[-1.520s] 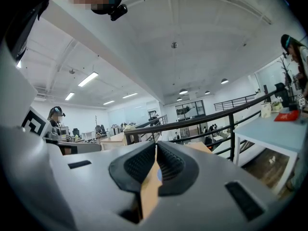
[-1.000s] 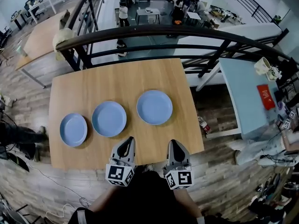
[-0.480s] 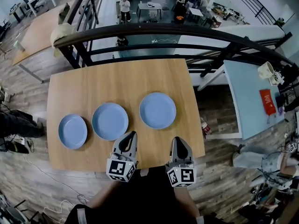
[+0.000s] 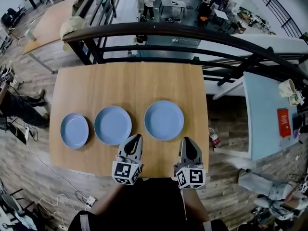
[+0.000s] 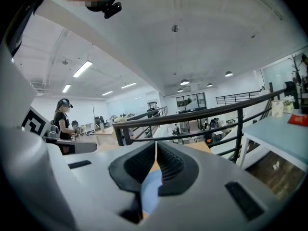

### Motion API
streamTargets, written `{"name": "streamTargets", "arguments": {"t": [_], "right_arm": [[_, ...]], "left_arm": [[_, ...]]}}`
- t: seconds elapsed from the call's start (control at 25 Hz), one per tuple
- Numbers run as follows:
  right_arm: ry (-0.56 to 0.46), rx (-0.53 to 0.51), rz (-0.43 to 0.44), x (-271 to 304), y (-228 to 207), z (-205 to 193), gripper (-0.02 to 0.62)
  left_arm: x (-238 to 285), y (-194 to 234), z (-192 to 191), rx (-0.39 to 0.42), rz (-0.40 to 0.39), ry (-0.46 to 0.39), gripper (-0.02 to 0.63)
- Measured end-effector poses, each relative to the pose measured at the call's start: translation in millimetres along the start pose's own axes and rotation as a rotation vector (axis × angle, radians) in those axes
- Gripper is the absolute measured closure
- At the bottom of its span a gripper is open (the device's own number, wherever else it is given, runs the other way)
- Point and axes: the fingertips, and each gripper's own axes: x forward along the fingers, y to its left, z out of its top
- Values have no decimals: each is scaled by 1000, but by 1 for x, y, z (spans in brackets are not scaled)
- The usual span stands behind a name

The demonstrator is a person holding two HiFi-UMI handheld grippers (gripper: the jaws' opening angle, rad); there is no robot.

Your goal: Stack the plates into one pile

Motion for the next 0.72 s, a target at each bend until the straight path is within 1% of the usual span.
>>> {"name": "streamTargets", "arguments": {"t": [0.16,0.36,0.44,0.56,0.72], "right_arm": [[31,16,4,11,-25,-15,561],[85,6,27,32,-50,-32,561],[106,12,31,40,-59,-41,561],[144,17,47,55,-70,-54,561],[190,18,74,71,-77,-73,561]], "left_arm": [[18,-6,-15,0,29,23,577],[48,-6,-28,-2,64,42,577],[58,-3,-36,-13,78,60,577],[71,0,-48,-51,93,87,577],[82,5,-65,-55,120,137,577]]}}
